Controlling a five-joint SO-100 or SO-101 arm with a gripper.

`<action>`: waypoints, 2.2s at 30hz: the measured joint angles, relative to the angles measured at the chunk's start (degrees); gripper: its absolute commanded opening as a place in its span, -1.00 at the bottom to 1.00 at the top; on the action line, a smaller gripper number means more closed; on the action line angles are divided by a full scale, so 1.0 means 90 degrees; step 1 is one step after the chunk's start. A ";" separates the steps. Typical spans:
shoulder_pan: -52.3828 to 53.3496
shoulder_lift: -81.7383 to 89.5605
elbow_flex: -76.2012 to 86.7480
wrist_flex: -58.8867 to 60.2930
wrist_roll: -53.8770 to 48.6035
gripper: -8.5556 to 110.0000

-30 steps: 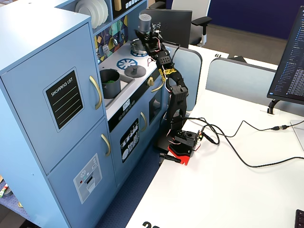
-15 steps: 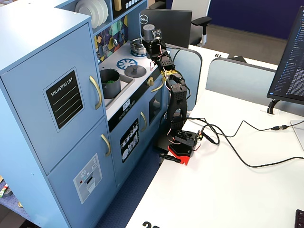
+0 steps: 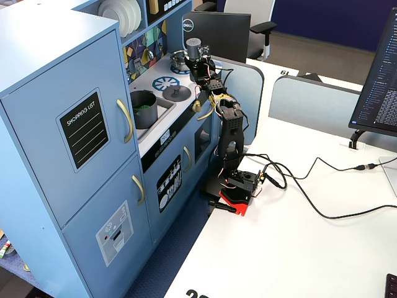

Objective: Put salt in the gray recipient

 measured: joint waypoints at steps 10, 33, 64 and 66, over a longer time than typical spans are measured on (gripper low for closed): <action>-0.0020 -0.0049 0.0029 0.0107 0.0371 -0.86; 0.0010 -0.0029 0.0830 -0.0176 0.0244 -0.13; -0.5156 0.9775 0.7998 0.8818 -0.0156 -0.85; -0.5254 0.9980 0.8760 0.8691 -0.0156 -0.85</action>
